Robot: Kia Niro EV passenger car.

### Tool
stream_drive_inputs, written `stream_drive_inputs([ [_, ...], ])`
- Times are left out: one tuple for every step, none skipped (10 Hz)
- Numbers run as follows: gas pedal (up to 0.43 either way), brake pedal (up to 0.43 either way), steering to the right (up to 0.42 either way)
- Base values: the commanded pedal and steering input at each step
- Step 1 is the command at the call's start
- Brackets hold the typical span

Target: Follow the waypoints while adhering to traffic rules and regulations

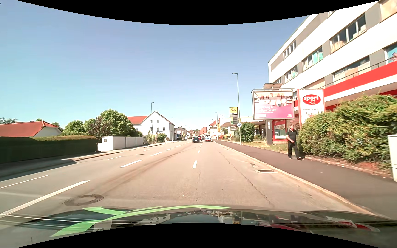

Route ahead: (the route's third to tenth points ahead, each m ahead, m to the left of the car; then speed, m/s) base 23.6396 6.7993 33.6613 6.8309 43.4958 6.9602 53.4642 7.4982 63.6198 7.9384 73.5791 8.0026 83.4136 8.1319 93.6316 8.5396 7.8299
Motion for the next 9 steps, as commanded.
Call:
stream_drive_inputs([
  [0.268, 0.000, 0.000],
  [0.260, 0.000, 0.000],
  [0.248, 0.000, 0.001],
  [0.240, 0.000, 0.005],
  [0.220, 0.000, 0.007],
  [0.189, 0.000, 0.007],
  [0.150, 0.000, 0.007],
  [0.118, 0.000, 0.007],
  [0.110, 0.000, 0.004],
])
